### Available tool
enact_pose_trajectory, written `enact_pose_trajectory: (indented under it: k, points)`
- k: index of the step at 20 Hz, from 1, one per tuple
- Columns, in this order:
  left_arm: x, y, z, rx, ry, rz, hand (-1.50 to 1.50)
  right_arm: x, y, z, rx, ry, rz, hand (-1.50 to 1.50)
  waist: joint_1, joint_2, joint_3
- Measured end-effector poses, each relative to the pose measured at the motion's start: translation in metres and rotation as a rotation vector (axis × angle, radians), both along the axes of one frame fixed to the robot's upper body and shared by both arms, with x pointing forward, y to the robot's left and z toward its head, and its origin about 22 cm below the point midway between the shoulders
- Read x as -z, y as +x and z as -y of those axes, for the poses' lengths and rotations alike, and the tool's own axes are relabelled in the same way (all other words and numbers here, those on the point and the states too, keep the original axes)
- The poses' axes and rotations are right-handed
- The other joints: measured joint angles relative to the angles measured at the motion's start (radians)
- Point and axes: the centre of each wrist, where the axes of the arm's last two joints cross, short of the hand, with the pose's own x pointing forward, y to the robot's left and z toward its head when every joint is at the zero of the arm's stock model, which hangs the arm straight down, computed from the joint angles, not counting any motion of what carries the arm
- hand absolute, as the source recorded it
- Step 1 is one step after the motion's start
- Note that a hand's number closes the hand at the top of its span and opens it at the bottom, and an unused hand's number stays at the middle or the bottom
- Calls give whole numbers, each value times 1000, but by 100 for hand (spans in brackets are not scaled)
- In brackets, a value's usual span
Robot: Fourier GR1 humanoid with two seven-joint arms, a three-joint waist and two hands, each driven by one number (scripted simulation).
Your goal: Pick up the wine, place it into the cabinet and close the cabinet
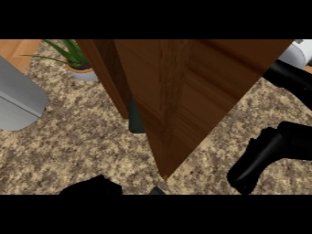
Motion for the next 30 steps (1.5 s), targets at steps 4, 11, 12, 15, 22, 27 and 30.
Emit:
enact_pose_trajectory:
  k: [4, 11, 12, 15, 22, 27, 30]
  points:
    - [-3, -3, -29, -7, -10, 11, 150, 4, -6, -18, -120, -4, -37, 150, 3, -2, 0]
    - [-18, -6, -92, -35, -24, 41, 150, 5, -15, -59, -294, -52, -76, 150, 16, -6, -6]
    - [-17, -6, -100, -43, -19, 45, 150, 5, -15, -67, -307, -70, -74, 150, 16, -6, -6]
    - [-17, -4, -127, -51, -15, 59, 150, 3, -13, -93, -327, -99, -64, 150, 19, -6, -7]
    - [-30, -4, -170, -7, -2, 65, 150, 2, 16, -155, -244, -138, -33, 150, 35, -2, -6]
    - [-33, -1, -190, 13, -9, 66, 150, -3, 51, -189, -154, -144, -21, 150, 37, 3, -6]
    - [-36, 1, -200, 22, -9, 71, 150, -3, 78, -202, -102, -134, -39, 150, 44, 7, -6]
